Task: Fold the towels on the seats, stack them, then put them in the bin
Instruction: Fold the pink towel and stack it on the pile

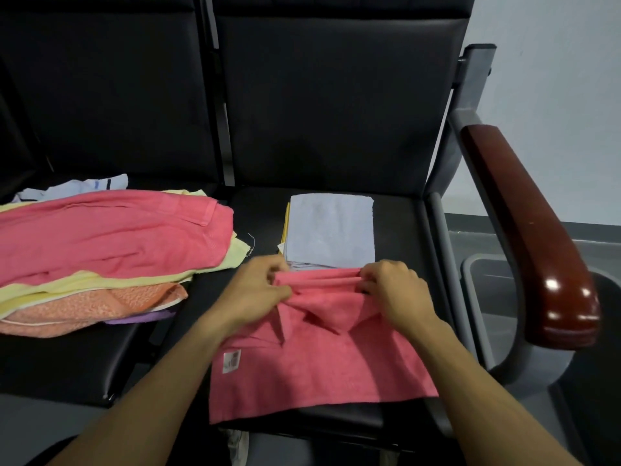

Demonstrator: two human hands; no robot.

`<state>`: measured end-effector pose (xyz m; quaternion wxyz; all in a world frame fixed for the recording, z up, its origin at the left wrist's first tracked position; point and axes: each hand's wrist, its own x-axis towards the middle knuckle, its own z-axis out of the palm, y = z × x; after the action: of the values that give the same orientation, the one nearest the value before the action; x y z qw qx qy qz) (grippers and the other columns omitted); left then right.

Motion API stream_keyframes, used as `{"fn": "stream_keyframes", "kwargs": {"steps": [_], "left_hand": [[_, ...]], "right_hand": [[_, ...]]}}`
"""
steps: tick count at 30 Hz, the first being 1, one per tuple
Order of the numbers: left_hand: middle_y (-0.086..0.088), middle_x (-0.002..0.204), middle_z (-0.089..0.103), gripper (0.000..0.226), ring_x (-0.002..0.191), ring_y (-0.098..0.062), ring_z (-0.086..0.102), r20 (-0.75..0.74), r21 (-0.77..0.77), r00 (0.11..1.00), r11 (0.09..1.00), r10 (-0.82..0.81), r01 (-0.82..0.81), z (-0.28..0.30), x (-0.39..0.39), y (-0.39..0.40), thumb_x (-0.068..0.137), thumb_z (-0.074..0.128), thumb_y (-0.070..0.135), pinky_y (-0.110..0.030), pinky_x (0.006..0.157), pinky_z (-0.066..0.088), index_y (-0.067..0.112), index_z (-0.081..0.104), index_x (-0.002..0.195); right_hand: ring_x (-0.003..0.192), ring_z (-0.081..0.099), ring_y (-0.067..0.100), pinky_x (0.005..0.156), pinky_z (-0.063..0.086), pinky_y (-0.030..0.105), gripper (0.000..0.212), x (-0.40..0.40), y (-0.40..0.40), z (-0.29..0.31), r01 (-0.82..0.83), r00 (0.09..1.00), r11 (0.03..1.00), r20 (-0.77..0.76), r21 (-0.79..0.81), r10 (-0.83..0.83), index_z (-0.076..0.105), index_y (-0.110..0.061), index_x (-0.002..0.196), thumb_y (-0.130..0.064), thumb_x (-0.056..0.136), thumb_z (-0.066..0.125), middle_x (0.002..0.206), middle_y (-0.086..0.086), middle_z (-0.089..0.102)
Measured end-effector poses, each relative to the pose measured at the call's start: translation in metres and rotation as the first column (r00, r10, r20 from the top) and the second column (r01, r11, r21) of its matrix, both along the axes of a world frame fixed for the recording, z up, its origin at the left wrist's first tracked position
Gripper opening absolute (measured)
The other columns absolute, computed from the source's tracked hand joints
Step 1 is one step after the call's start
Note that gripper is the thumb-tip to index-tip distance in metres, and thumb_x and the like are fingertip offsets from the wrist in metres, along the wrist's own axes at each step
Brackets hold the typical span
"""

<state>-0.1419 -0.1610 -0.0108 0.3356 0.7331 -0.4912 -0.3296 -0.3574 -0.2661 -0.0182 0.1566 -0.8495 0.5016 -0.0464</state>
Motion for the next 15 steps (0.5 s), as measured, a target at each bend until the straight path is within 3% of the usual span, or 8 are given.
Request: {"fn": "stream_keyframes", "kwargs": {"steps": [3, 7, 10, 15], "left_hand": [[0.005, 0.07, 0.065, 0.022, 0.069, -0.012, 0.06, -0.092, -0.033, 0.985, 0.989, 0.144, -0.147, -0.003, 0.018, 0.0, 0.075, 0.066, -0.002, -0.035, 0.067, 0.048, 0.019, 0.061, 0.074], [-0.002, 0.083, 0.071, 0.026, 0.078, -0.022, 0.068, -0.133, -0.076, 0.957, 0.96, 0.256, -0.268, -0.007, 0.025, 0.0, 0.084, 0.07, -0.001, -0.043, 0.075, 0.056, 0.025, 0.066, 0.084], [-0.002, 0.086, 0.071, 0.019, 0.079, -0.018, 0.067, -0.13, -0.12, 0.947, 0.943, 0.294, -0.31, -0.004, 0.022, -0.002, 0.086, 0.068, -0.002, -0.038, 0.076, 0.054, 0.018, 0.07, 0.089], [-0.003, 0.087, 0.071, 0.014, 0.077, -0.013, 0.064, -0.148, -0.139, 0.932, 0.926, 0.332, -0.352, 0.002, 0.017, -0.004, 0.089, 0.067, 0.001, -0.029, 0.072, 0.051, 0.014, 0.072, 0.088]], "right_hand": [[0.087, 0.061, 0.021, 0.068, 0.045, 0.035, 0.014, 0.001, 0.001, 0.001, -0.062, 0.988, 0.998, 0.144, -0.014, 0.063, 0.073, -0.026, 0.091, -0.04, 0.091, 0.068, 0.099, -0.009, 0.061], [0.08, 0.063, 0.006, 0.073, 0.052, 0.028, 0.015, 0.002, -0.005, -0.001, -0.084, 0.932, 0.991, 0.359, 0.099, 0.043, 0.077, -0.025, 0.075, -0.039, 0.08, 0.081, 0.093, -0.015, 0.068], [0.072, 0.065, 0.005, 0.067, 0.051, 0.019, 0.01, 0.006, -0.002, 0.007, -0.048, 0.843, 0.987, 0.537, 0.153, -0.042, 0.079, -0.022, 0.07, -0.027, 0.076, 0.085, 0.081, -0.012, 0.071], [0.064, 0.066, 0.01, 0.061, 0.054, 0.023, 0.009, 0.01, 0.001, 0.013, 0.026, 0.752, 0.978, 0.641, 0.207, -0.156, 0.079, -0.016, 0.074, -0.017, 0.074, 0.087, 0.073, -0.007, 0.071]]}}
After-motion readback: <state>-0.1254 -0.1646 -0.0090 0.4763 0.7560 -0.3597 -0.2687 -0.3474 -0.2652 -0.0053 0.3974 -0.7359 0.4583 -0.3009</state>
